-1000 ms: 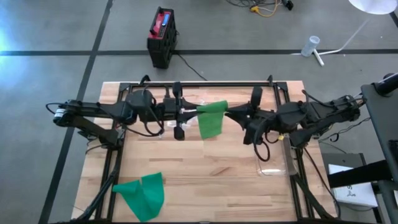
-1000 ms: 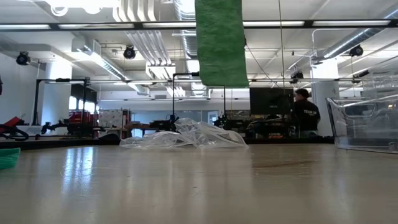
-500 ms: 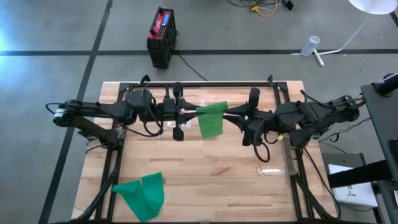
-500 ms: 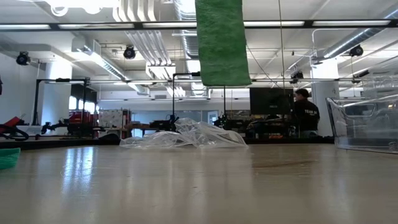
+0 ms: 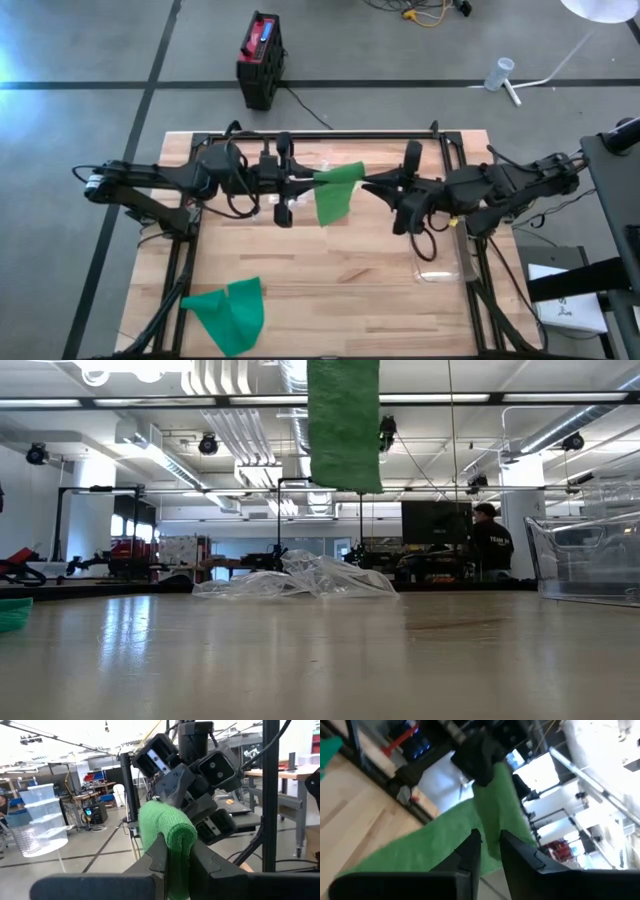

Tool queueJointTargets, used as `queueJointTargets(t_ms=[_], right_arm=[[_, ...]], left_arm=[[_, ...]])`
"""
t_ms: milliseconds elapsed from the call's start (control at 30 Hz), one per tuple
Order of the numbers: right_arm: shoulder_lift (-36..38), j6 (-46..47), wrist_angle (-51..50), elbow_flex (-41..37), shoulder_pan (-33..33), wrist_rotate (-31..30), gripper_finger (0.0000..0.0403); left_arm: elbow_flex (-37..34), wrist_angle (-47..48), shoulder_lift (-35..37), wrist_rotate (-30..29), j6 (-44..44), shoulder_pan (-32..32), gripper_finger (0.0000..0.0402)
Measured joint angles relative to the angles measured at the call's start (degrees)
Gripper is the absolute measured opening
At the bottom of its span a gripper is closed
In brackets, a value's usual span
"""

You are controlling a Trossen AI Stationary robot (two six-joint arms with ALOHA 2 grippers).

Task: Roll bandage
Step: Roll the green bandage

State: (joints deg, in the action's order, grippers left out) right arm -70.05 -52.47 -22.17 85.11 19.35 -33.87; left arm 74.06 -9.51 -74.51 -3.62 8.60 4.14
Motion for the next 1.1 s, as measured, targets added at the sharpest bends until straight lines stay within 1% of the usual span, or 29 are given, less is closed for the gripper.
queueJointTargets(t_ms=[133, 233, 300, 367, 467, 567, 667, 800, 900, 967, 1033, 1100], right_arm=[[1.0, -0.8, 2.9, -0.1, 2.1, 0.5, 0.0090], [1.5, 1.4, 4.8, -0.1, 2.4, 2.6, 0.0115], [1.5, 4.6, 5.9, -0.1, 2.1, 3.6, 0.0133], [1.3, 9.7, 7.4, -0.1, 1.0, 4.2, 0.0152], [1.4, 17.4, 7.2, -0.1, -1.3, 8.3, 0.0176], [1.5, 22.6, 6.0, -0.1, -3.4, 13.5, 0.0193], [1.9, 26.5, 6.2, -0.1, -5.8, 18.7, 0.0203], [1.2, 30.7, 6.0, -0.1, -8.6, 22.1, 0.0209], [0.7, 32.1, 5.5, -0.3, -9.8, 23.2, 0.0207], [0.7, 33.1, 5.5, -0.3, -10.3, 25.5, 0.0205], [0.7, 34.2, 5.4, -0.3, -10.8, 28.2, 0.0205], [0.6, 35.1, 4.9, -0.4, -11.1, 29.4, 0.0208]], left_arm=[[0.1, 1.5, 0.1, -0.9, 2.5, 0.0, 0.0032], [0.1, 3.3, -0.2, -1.1, 6.1, 0.0, 0.0027], [0.1, 3.5, -0.2, -0.6, 9.2, 0.0, 0.0026], [0.1, 3.6, -0.2, 0.2, 11.2, 0.0, 0.0027], [0.1, 3.5, -0.2, 0.3, 13.8, 0.2, 0.0029], [0.1, 3.3, -0.2, 0.3, 17.4, 0.6, 0.0025], [0.1, 2.7, -0.2, 0.6, 21.1, 1.1, 0.0024], [0.1, 2.1, -0.2, 4.0, 26.0, 1.6, 0.0029], [0.0, 1.9, -0.2, 4.4, 26.9, 1.7, 0.0025], [0.0, 1.5, -0.2, 4.2, 26.5, 1.7, 0.0023], [0.0, 1.0, -0.2, 2.8, 26.3, 1.7, 0.0025], [0.0, 0.3, -0.2, 2.2, 26.3, 1.7, 0.0029]])
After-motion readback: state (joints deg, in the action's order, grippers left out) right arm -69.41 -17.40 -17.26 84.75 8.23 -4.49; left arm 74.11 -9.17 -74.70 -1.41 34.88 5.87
